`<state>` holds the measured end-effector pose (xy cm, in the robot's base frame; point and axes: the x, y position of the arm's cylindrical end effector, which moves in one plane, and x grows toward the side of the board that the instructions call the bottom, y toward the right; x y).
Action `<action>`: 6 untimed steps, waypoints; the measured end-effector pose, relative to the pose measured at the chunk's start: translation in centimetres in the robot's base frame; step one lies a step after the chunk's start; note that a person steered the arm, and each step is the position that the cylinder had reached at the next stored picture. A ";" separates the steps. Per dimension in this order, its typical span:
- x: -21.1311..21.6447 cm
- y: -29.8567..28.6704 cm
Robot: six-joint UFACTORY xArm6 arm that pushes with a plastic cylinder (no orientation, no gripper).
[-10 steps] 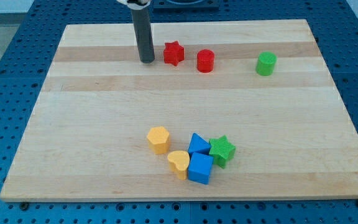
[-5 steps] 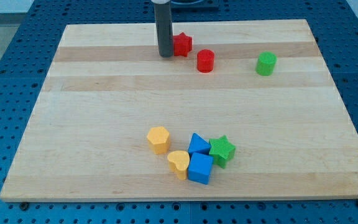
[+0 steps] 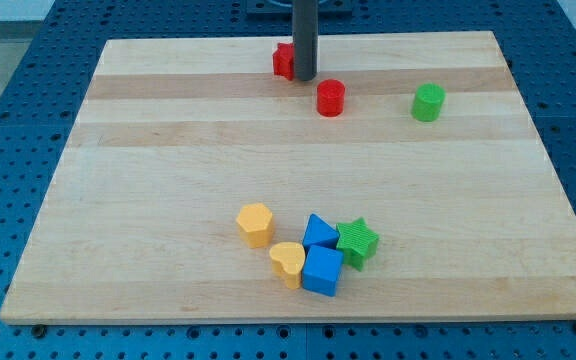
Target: Push the red star to the top center of the board
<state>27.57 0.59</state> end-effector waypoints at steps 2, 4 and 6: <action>-0.5 -0.8; 0.0 -3.3; -1.0 -3.3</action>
